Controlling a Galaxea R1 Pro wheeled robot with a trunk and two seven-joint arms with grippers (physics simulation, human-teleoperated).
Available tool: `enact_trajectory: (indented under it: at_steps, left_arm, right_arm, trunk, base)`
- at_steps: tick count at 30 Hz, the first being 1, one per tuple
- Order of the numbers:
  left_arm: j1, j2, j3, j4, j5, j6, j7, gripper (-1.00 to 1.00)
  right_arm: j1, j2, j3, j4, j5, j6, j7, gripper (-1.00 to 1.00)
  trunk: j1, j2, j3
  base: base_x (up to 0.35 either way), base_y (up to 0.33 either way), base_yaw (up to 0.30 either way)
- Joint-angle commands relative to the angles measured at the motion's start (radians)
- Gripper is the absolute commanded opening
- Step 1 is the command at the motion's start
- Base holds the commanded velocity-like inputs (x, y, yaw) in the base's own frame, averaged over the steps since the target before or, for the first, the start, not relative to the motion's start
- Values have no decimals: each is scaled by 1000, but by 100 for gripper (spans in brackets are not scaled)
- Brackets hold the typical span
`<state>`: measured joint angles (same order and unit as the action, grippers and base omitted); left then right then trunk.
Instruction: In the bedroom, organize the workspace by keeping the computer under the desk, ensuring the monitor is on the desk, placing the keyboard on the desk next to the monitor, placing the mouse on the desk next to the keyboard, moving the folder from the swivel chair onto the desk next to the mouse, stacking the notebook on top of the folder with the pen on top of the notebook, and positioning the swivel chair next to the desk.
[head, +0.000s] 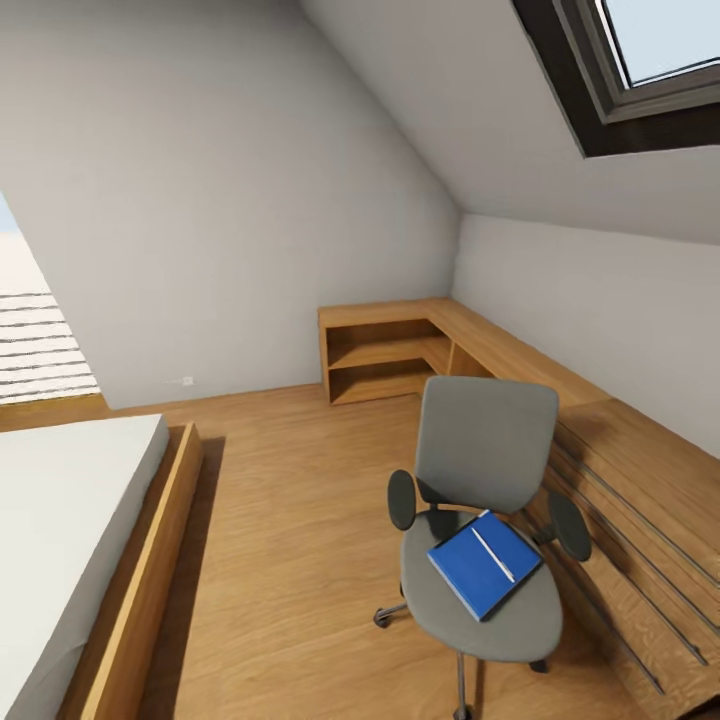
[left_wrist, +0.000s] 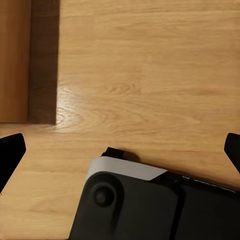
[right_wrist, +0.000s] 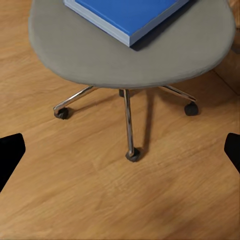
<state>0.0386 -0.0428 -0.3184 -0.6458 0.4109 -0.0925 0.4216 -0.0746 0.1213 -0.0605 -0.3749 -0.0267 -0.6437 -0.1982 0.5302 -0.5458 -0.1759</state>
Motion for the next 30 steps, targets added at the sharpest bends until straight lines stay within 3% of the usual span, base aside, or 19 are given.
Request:
enact_trajectory:
  at_steps: [1, 6, 10, 13, 14, 17, 18, 20, 21, 22, 24, 30]
  left_arm:
    - [0, 3, -5, -2, 11, -6, 6, 100]
    - [0, 13, -2, -9, 11, -8, 9, 100]
    - [0, 27, 1, -27, 11, -9, 12, 100]
    - [-1, 36, 11, -37, 13, -8, 14, 100]
    - [-7, 46, 55, -41, 17, 9, 13, 100]
    - [-24, 60, 100, -41, 18, 38, 10, 100]
    - [-31, 68, 125, -41, 20, 60, 8, 100]
    - [-36, 72, 145, -41, 20, 79, 7, 100]
    - [-41, 76, 164, -41, 20, 97, 2, 100]
    - [-42, 77, 171, -41, 20, 103, -1, 100]
    - [-44, 77, 178, -41, 20, 107, -5, 100]
    - [-45, 77, 182, -44, 19, 63, -7, 100]
  right_arm:
    - [-1, 0, -4, 0, -2, -4, 3, 100]
    - [-1, -29, -4, -25, -2, -26, 4, 100]
    - [-4, -42, -4, -128, -2, -22, 0, 100]
    - [-5, -44, -4, -263, -2, 44, -2, 100]
    - [-8, -49, -6, -545, -3, 345, -2, 100]
    - [-19, -53, -7, -706, -5, 558, 0, 100]
    - [-41, -58, -8, -764, -3, 670, 3, 100]
    - [-72, -67, -8, -795, -2, 774, 5, 100]
    - [-138, -90, -8, -792, -3, 923, 9, 100]
    - [-184, -109, -8, -768, -6, 1004, 14, 100]
    - [-251, -136, -8, -712, -9, 1098, 34, 100]
    - [-296, -162, -4, -700, -8, 1192, 65, 100]
  trunk:
    - [0, -1, -1]
    - [0, -1, -1]
    - [0, -1, -1]
    - [0, -1, -1]
    - [0, -1, -1]
    - [0, -1, -1]
    - [0, -1, -1]
    - [0, -1, -1]
    - [0, -1, -1]
    - [0, -1, -1]
    - [0, -1, -1]
    - [0, -1, -1]
  base:
    - [0, -25, 0]
    - [0, -10, 0]
    - [0, -2, 0]
    - [0, 0, 0]
    - [0, 0, 0]
    - [0, 0, 0]
    - [0, 0, 0]
    - [0, 0, 0]
    - [0, 0, 0]
    - [0, 0, 0]
    - [0, 0, 0]
    - [33, 0, 0]
